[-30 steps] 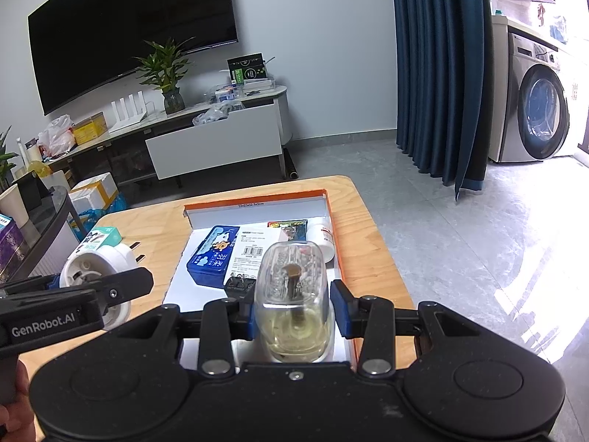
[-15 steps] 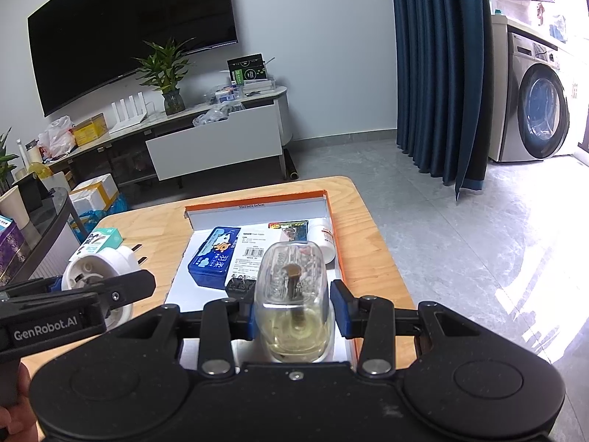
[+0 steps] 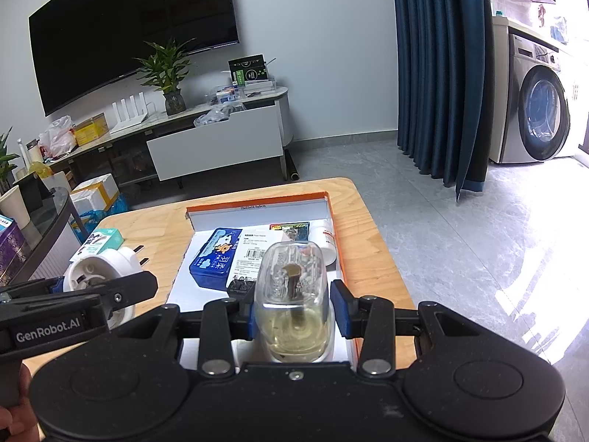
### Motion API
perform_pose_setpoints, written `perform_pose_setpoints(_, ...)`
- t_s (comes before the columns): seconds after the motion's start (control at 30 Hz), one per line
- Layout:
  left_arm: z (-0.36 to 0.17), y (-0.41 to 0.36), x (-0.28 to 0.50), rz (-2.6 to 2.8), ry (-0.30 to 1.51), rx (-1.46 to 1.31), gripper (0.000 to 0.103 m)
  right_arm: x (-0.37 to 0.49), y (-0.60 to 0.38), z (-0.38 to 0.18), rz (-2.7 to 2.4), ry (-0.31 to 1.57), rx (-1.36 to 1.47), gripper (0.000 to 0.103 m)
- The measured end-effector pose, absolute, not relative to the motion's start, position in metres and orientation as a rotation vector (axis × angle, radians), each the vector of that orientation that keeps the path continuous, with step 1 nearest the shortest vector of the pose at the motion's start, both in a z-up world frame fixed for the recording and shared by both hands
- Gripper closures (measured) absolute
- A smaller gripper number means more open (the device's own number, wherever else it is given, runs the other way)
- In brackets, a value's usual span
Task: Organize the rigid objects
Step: 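Hold the plug-in device and glass bottle above the white box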
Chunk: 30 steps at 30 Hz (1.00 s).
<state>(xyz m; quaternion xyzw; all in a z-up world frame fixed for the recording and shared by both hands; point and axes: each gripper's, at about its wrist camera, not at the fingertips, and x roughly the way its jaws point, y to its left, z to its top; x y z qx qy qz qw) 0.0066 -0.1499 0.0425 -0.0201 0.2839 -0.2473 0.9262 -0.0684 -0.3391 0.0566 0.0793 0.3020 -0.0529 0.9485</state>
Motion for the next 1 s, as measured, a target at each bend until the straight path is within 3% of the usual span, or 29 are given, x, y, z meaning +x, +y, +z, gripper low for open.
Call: perform_pose_setpoints(1.0, 0.0402, -0.1512, 0.0025, -0.506, 0.589, -0.047, 0.041, -0.0678, -0.3390, 0.0568, -0.107, 0.617, 0.162, 0.055)
